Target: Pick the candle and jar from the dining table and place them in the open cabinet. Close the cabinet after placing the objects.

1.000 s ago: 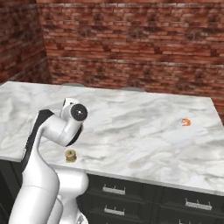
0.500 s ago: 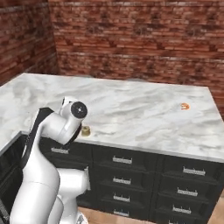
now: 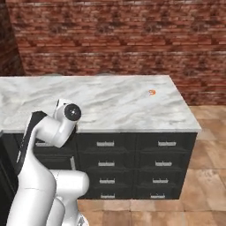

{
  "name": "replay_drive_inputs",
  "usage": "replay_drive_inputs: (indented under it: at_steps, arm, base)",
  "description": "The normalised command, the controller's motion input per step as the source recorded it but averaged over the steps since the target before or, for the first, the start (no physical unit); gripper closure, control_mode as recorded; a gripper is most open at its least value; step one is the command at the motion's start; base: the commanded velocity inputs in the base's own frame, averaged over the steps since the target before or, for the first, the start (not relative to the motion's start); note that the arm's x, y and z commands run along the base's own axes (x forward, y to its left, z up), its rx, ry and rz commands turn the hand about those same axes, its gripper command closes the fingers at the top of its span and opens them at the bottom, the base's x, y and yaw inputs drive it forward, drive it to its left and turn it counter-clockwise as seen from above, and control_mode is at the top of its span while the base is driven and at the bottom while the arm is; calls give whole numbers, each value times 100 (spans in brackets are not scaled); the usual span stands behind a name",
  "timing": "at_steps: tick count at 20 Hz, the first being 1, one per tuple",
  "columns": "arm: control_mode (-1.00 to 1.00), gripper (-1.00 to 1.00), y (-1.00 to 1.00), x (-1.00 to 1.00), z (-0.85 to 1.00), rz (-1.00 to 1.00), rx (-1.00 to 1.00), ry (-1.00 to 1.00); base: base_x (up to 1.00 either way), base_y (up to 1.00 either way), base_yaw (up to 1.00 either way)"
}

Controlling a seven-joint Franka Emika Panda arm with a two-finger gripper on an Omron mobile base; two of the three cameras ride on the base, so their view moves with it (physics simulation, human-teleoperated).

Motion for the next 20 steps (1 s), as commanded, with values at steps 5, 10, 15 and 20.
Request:
replay_drive_inputs:
  at_steps: [5,10,15,20]
  arm:
    - [100,100,0,0,0,0,0,0]
    - [100,100,0,0,0,0,0,0]
    - [100,100,0,0,0,0,0,0]
    - [100,100,0,0,0,0,0,0]
  base:
    - [-41,26,-60]
    - [-27,41,-60]
    - [-27,45,-59]
    - [7,31,-49]
